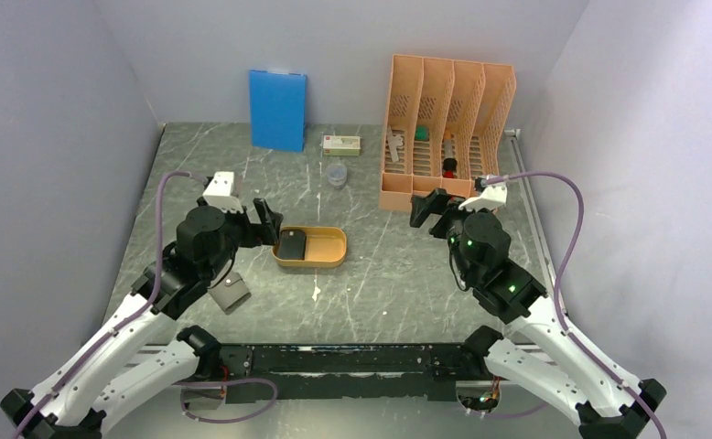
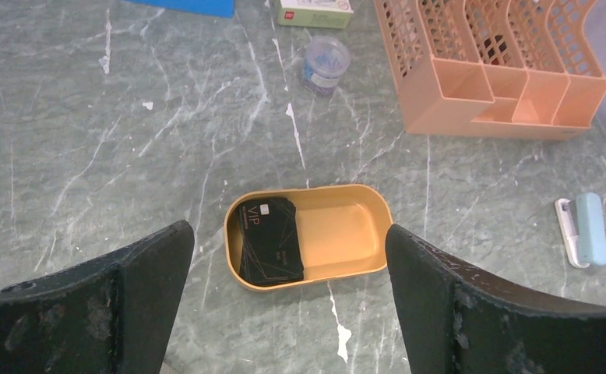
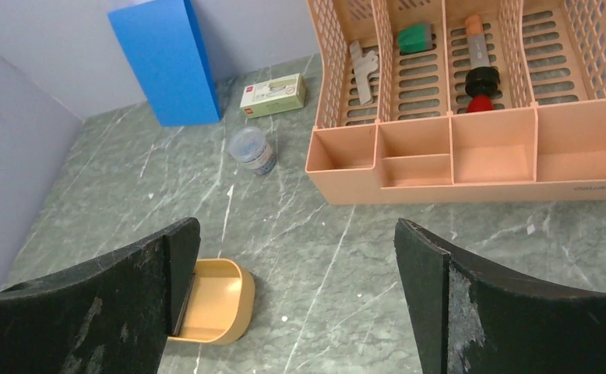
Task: Put the credit cards into the card holder
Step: Adjust the card holder at the center of the board.
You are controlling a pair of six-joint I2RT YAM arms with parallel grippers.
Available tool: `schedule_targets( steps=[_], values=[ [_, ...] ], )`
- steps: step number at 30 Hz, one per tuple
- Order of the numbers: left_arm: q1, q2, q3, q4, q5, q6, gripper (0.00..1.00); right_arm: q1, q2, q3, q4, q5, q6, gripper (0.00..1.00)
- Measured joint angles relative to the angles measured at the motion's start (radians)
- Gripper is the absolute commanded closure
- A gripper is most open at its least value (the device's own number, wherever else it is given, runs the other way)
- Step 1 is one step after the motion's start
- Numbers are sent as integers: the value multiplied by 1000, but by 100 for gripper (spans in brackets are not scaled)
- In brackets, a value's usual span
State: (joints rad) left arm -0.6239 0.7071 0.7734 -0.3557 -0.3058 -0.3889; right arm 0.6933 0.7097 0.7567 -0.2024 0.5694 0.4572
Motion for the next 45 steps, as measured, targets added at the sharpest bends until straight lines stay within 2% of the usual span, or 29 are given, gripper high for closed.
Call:
schedule_targets(
  steps=[11,15,19,23,28,30,36,41,45],
  values=[
    [0,22,0,-9,-8,-1,3,0,-11,-7,3,-37,-43,0],
    [0,17,0,-21,-48,-25,3,0,0,-7,2,-92,-67,0],
    [0,23,4,-108,-120,-137,3,0,34,-4,-4,-198,-89,0],
    [0,49,18,-279,-197,-320,3,0,92,-3,-8,-319,-76,0],
    [26,169,49,-462,-238,-479,3,1,186,-4,-8,-437,-32,0],
    [99,219,42,-488,-198,-489,3,2,214,-7,-8,-469,-16,0],
    [452,273,-24,-483,2,-474,3,5,254,-24,5,-552,33,1],
    [580,356,-56,-487,72,-475,3,15,259,-37,16,-588,57,1],
    [612,397,-79,-488,75,-499,3,16,259,-44,19,-605,61,1]
  ],
)
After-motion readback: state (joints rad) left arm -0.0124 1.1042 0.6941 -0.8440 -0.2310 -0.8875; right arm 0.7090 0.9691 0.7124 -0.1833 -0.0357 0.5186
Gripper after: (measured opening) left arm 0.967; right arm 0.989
